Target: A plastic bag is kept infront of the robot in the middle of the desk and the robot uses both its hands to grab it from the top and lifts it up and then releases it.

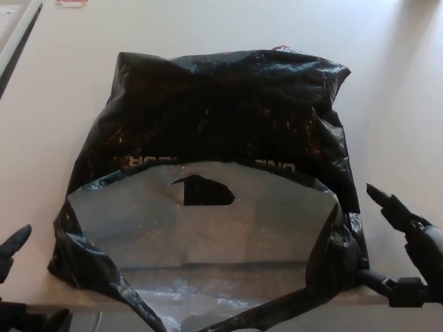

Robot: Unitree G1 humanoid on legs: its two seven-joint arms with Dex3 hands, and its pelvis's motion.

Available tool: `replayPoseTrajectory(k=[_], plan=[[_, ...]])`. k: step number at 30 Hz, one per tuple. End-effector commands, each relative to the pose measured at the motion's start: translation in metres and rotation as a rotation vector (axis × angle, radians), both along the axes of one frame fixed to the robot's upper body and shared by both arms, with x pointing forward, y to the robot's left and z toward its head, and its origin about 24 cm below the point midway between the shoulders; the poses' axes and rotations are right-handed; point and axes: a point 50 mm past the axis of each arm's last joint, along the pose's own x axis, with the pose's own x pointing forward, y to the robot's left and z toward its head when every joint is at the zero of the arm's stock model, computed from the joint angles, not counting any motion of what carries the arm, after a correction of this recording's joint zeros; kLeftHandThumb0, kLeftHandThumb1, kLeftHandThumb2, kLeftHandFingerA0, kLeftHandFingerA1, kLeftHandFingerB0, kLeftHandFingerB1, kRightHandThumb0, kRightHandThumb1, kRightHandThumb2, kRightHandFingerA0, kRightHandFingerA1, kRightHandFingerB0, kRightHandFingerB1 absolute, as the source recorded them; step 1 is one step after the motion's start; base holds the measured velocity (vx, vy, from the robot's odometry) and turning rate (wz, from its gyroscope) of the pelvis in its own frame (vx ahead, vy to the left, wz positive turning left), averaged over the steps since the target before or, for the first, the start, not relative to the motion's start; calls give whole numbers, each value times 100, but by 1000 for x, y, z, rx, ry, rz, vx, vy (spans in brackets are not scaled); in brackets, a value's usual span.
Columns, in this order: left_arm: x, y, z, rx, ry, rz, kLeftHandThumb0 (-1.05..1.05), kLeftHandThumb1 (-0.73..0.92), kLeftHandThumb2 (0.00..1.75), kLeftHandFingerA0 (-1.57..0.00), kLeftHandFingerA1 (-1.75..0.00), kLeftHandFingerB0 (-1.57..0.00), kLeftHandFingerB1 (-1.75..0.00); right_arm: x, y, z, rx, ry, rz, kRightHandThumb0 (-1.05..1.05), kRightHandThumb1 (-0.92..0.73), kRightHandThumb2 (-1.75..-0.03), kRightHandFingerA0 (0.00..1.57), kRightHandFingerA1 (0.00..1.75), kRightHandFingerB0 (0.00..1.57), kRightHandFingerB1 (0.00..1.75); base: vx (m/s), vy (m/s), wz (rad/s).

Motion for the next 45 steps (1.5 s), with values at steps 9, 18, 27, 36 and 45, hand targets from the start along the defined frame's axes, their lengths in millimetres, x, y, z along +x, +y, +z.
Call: replayPoseTrajectory(k=[9, 18, 27, 36, 45], plan=[[5, 4, 3, 9, 30, -5, -23, 34, 86, 0, -48, 0, -48, -28, 35, -3, -97, 62, 188, -54, -54, -56, 25, 36, 0, 23, 0, 0, 0], [7, -2, -1, 1, 44, -20, -22, 31, 84, 0, -48, 0, -48, -39, 33, -18, -60, 125, 165, -59, -41, -75, 17, 47, 0, 18, 0, 0, 0], [12, -3, 1, 22, 49, -38, -23, 33, 85, 0, -48, 0, -49, -37, 31, -26, -45, 150, 146, -54, -54, -56, 23, 36, 0, 23, 0, 0, 0], [14, -6, 1, 15, 49, -43, -21, 32, 84, 0, -48, 0, -48, -34, 33, -34, -9, 190, 113, -60, -41, -76, 17, 47, 0, 19, 0, 0, 0], [21, -14, 2, 1, 46, -59, -27, 41, 55, -14, -30, -8, -22, -24, 50, -38, 43, 187, 98, -56, -56, -56, 25, 37, 1, 24, 0, 0, 0]])
